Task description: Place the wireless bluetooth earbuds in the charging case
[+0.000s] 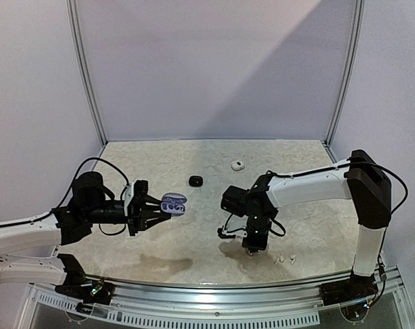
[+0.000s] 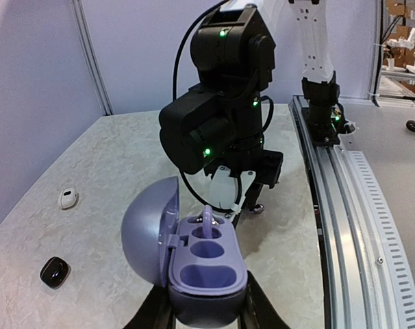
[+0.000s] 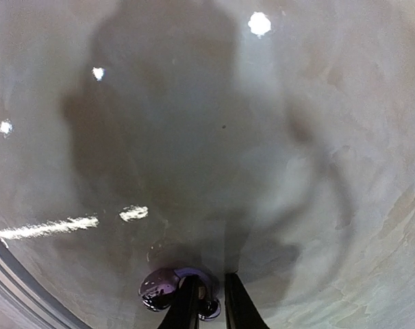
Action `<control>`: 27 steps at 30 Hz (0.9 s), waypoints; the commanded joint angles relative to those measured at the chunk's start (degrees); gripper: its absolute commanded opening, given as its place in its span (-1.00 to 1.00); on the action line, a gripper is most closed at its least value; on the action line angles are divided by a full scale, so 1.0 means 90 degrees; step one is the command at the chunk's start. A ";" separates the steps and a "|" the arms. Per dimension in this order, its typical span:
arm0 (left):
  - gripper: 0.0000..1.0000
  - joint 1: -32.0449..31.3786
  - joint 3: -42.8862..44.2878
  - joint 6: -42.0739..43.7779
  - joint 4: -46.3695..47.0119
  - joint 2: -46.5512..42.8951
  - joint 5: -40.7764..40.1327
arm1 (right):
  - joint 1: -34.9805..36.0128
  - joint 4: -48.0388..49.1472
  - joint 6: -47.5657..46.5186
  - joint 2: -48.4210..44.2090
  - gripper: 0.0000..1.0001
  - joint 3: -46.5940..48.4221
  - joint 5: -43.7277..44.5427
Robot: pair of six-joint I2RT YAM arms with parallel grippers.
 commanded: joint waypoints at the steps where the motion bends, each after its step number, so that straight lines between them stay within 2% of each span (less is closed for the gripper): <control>1: -1.00 -0.0062 0.0024 0.0082 -0.0103 -0.0060 -0.0066 | -0.0021 -0.0431 0.1054 0.0532 -0.75 -0.0055 0.0486; 10: -1.00 -0.0081 0.0053 0.0154 -0.0147 -0.0041 -0.0081 | -0.0022 -0.0331 0.1666 0.0494 -0.87 0.0471 0.0447; 24: -1.00 -0.0111 0.0034 0.0176 -0.0199 -0.0099 -0.0114 | -0.0321 -0.0279 0.2192 0.0215 -0.80 0.0906 0.0710; 27: -1.00 -0.0111 0.0044 0.0201 -0.0232 -0.0123 -0.0132 | -0.0363 -0.0395 0.2232 0.0210 -0.67 0.0907 0.0600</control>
